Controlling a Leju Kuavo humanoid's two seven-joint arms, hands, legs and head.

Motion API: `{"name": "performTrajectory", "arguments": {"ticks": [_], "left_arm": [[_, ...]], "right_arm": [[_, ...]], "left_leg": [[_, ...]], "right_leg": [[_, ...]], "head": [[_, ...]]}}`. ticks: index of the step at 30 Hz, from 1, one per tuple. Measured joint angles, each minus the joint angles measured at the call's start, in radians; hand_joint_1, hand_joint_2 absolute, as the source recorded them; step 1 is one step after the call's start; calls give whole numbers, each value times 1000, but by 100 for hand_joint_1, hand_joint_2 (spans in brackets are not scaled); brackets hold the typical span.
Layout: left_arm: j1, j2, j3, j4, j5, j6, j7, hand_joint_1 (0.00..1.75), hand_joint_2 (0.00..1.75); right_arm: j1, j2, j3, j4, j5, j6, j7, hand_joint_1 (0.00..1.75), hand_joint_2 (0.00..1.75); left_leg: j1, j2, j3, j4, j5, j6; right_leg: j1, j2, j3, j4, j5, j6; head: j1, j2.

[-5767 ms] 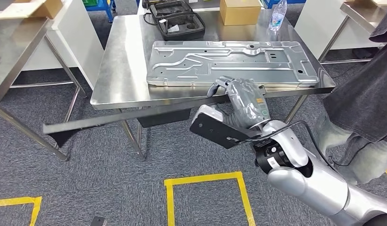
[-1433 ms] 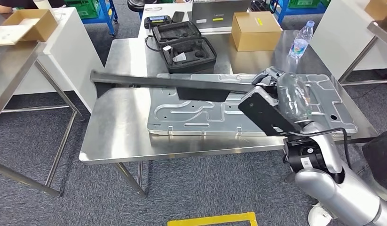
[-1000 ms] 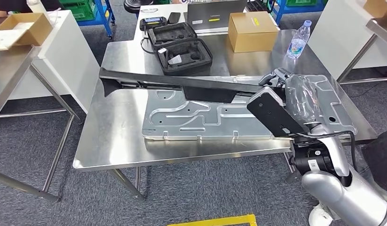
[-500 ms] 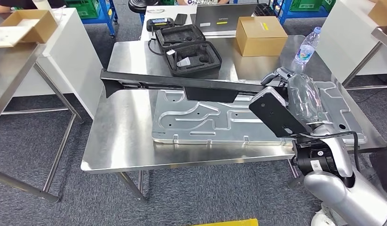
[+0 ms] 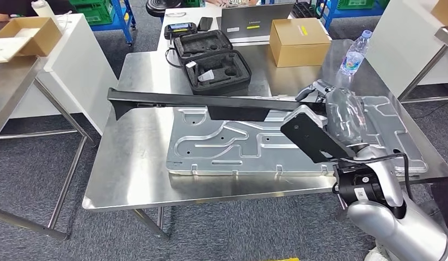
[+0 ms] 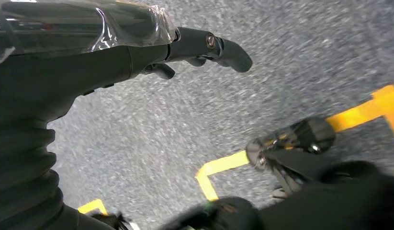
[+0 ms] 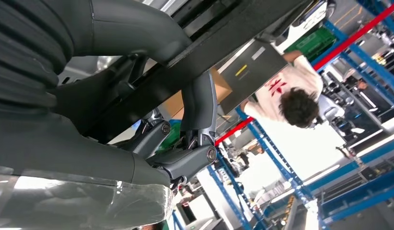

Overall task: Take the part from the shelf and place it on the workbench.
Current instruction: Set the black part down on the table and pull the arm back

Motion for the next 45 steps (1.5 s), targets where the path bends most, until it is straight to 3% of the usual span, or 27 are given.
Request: {"name": "performTrajectory", "arguments": {"ticks": [1,3,7,9,11,12,13,14,16,17,18,21,23,26,27,28,29,31,33,35,38,39,41,42,43,44,45], "left_arm": [[-3,-10,0,0,2,10,4,0,175],[-9,-30,0,0,5,29,11,0,175],[-22,-81,0,0,17,72,22,0,175],[-29,-104,1,0,24,88,25,0,175],[-35,-124,1,0,29,96,31,0,175],[-37,-132,1,0,30,97,34,0,175],[-38,-140,2,0,32,98,36,0,175],[-38,-146,2,0,33,98,37,0,175],[-40,-154,2,0,37,100,40,0,175],[-42,-158,3,0,41,102,42,0,175],[-45,-162,4,0,44,106,46,0,175],[-54,-171,6,0,53,113,54,0,175],[-55,-175,8,0,56,115,54,0,175],[-53,-178,12,0,58,116,54,0,175],[-51,-178,12,0,59,116,54,0,175],[-50,-178,13,0,59,116,54,0,175],[-49,-178,13,1,60,116,54,0,175],[-49,-178,14,1,61,117,53,0,175],[-50,-178,16,1,64,119,49,0,175],[-49,-179,19,1,71,118,35,0,175],[-49,-180,20,1,80,113,6,0,175],[-51,-181,20,1,81,109,-2,0,175],[-53,-182,21,1,85,100,-15,0,175],[-53,-182,21,1,87,96,-18,0,175],[-52,-183,21,1,88,94,-21,0,175],[-51,-183,21,1,88,94,-21,0,175],[-50,-183,21,1,89,93,-21,0,175]], "right_arm": [[-4,3,3,0,0,1,0,175,175],[-16,11,10,0,0,4,0,175,175],[-46,28,33,2,-1,11,-1,175,175],[-63,38,44,6,-2,12,-2,175,175],[-74,50,56,13,-4,12,-3,175,175],[-77,56,63,17,-5,12,-3,175,175],[-80,61,70,21,-5,12,-3,175,175],[-85,64,77,24,-6,12,-4,175,175],[-102,73,90,31,-11,12,-6,175,175],[-114,80,97,35,-15,11,-7,175,175],[-126,88,103,40,-18,11,-8,175,175],[-158,114,123,58,-25,8,-9,175,175],[-175,129,136,67,-26,4,-10,175,175],[-186,149,152,81,-29,1,-12,175,175],[-187,154,157,86,-31,0,-13,175,175],[-187,158,164,91,-33,-1,-15,175,175],[-188,160,169,96,-34,-2,-16,175,175],[-194,166,180,104,-35,-3,-18,175,175],[-204,171,188,114,-39,-7,-18,175,175],[-211,174,196,124,-48,-11,-16,175,175],[-218,174,200,137,-68,-8,-10,175,175],[-221,174,202,143,-75,-4,-8,175,175],[-224,171,210,160,-84,6,-6,175,175],[-224,169,214,169,-86,12,-5,175,175],[-224,165,218,179,-86,18,-4,175,175],[-224,162,221,187,-86,24,-3,175,175],[-225,158,223,195,-84,30,-1,175,175]], "left_leg": [[-3,0,29,-72,33,5],[-9,0,59,-147,54,14],[-12,-2,74,-163,46,38],[-9,-2,87,-169,43,50],[-10,-3,96,-170,35,58],[-10,-3,102,-169,30,59],[-10,-4,109,-169,24,59],[-10,-5,118,-169,18,57],[-11,-7,135,-168,3,49],[-13,-8,138,-167,-3,44],[-15,-7,138,-167,-7,39],[-16,-6,135,-168,-15,28],[-14,-4,113,-119,-41,16],[-6,-2,-4,86,-111,1],[-5,-2,-40,135,-117,-1],[-4,-2,-60,148,-103,-2],[-4,-2,-58,116,-67,0],[-8,-2,-11,-31,30,12],[-14,-2,31,-139,79,25],[-19,-2,40,-160,76,32],[-11,-3,54,-176,75,42],[-7,-2,61,-181,75,46],[-7,-2,68,-182,70,53],[-7,-2,69,-182,68,55],[-7,-2,71,-181,66,55],[-6,-3,73,-181,64,53],[-5,-4,76,-179,61,50]], "right_leg": [[2,0,6,0,-6,3],[3,1,9,-2,-12,11],[-2,1,5,15,-30,31],[-4,1,-44,116,-72,36],[-4,1,-129,259,-117,40],[-4,1,-160,298,-117,41],[-5,1,-171,297,-95,41],[-5,1,-160,254,-56,41],[-5,0,-105,110,29,39],[-5,0,-82,53,51,35],[-3,0,-69,20,57,31],[-3,2,-67,6,46,15],[-7,1,-61,5,42,4],[-7,0,-54,4,32,-6],[-7,0,-50,4,28,-7],[-7,1,-44,4,23,-6],[-7,1,-35,4,17,-5],[-6,2,-16,3,5,-2],[-3,4,-6,3,-5,6],[-2,5,-4,0,-10,16],[-4,4,-11,27,-35,29],[-4,4,-32,74,-58,32],[-5,4,-106,214,-114,37],[-6,4,-142,271,-128,40],[-7,3,-163,294,-123,41],[-8,3,-162,274,-98,43],[-9,3,-142,216,-58,43]], "head": [[0,0],[0,0],[1,0],[3,0],[4,0],[4,0],[5,0],[5,0],[5,0],[5,0],[4,0],[4,0],[2,0],[-1,0],[-1,0],[-1,0],[-1,0],[-1,0],[-1,0],[-1,0],[0,0],[1,0],[2,0],[2,0],[2,0],[2,0],[2,0]]}}
